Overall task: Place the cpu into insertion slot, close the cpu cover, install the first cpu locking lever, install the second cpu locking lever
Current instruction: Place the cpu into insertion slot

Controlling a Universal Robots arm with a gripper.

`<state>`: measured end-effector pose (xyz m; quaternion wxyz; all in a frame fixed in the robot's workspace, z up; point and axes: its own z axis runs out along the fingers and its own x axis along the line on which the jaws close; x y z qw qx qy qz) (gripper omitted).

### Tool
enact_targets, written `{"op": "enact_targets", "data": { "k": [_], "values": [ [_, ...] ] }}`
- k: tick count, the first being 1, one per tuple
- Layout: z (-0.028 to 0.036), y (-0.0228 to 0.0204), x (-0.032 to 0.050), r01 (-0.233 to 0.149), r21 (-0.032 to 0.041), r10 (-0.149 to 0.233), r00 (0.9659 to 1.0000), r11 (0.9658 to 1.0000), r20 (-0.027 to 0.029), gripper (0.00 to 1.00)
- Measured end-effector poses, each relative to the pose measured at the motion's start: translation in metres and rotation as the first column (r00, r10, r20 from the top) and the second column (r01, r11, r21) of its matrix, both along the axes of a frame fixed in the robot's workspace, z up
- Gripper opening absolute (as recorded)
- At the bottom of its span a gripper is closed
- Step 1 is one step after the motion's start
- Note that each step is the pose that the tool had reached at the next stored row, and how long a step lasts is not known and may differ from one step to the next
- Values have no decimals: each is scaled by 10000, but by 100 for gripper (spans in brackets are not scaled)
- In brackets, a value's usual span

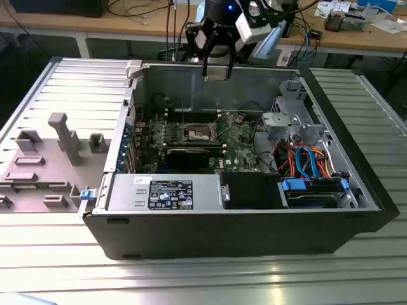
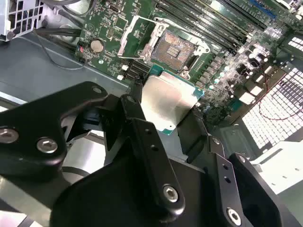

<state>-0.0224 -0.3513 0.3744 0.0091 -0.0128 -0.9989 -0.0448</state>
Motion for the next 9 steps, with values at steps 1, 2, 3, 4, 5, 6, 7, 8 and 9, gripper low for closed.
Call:
{"op": "enact_targets", "data": {
  "k": [1, 2, 3, 4, 5, 6, 7, 8, 9],
  "values": [
    [0, 0, -2, -1, 0, 1, 10000, 10000, 0, 54],
    [0, 0, -11, 2, 0, -2, 10000, 10000, 0, 54],
    [0, 0, -18, 1, 0, -1, 10000, 10000, 0, 54],
    [0, 0, -23, 1, 0, -1, 10000, 10000, 0, 54],
    [0, 0, -28, 0, 0, 0, 10000, 10000, 0, 54],
    [0, 0, -35, 0, 0, 0, 10000, 10000, 0, 54],
    [0, 0, -50, 1, 0, -1, 10000, 10000, 0, 54],
    [0, 0, -66, 1, 0, -1, 10000, 10000, 0, 54],
    [-1, 0, -72, 15, 0, -15, 10000, 10000, 0, 54]
  ]
}}
